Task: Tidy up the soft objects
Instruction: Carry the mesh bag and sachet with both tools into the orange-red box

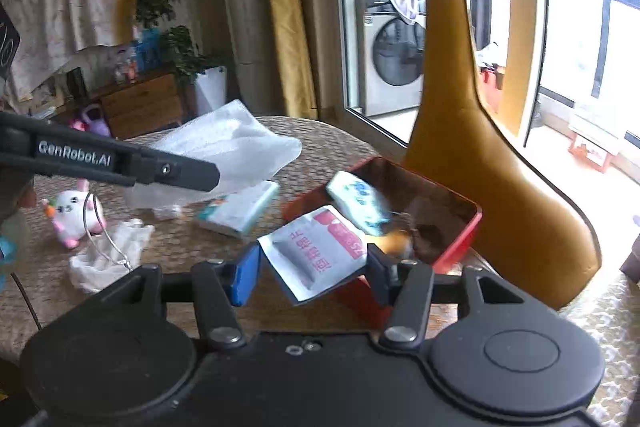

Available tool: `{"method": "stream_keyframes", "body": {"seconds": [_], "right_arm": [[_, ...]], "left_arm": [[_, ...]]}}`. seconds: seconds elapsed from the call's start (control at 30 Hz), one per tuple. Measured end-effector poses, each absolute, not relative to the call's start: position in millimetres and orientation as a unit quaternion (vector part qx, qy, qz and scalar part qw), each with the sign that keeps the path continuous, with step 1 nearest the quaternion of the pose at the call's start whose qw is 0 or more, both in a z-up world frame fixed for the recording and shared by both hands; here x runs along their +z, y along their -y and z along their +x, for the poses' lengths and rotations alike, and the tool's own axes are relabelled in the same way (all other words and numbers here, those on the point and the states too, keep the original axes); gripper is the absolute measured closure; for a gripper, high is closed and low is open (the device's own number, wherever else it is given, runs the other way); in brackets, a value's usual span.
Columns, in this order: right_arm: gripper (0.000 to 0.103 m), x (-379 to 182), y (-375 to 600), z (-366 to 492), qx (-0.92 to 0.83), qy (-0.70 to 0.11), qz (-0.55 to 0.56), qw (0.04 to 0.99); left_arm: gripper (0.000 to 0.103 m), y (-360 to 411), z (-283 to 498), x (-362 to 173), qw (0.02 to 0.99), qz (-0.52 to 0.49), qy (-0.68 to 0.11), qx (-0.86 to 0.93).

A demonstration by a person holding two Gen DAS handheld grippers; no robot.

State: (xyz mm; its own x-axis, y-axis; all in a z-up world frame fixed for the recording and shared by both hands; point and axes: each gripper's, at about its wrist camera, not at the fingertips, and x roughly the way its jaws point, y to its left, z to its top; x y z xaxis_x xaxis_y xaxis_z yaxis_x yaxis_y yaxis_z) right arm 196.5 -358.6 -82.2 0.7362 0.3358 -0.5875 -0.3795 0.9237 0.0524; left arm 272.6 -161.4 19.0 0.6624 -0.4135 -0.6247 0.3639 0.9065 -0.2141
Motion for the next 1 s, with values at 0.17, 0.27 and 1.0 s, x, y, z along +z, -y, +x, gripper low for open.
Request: {"method": "stream_keyframes", "body": {"seconds": [0.17,0.27,1.0], "right_arm": [[0.048,-89.8,375.7,215.9,0.167,-0.314,-0.037,0.934],[0.048,-95.6,382.2,229.0,0.152,-0.323,-0.037,0.933],[0.049,-138.6,386.0,317.7,0.143,-0.392,-0.046,0.908]], "left_arm": [[0.084,187.4,306.9,11.9,0.908,-0.026,-0.359,-0.213],[0.084,198.7,327.6,6.3,0.905,-0.024,-0.37,-0.21],[0.084,258.5,439.2,-68.7,0.875,-0.014,-0.445,-0.189]]}}
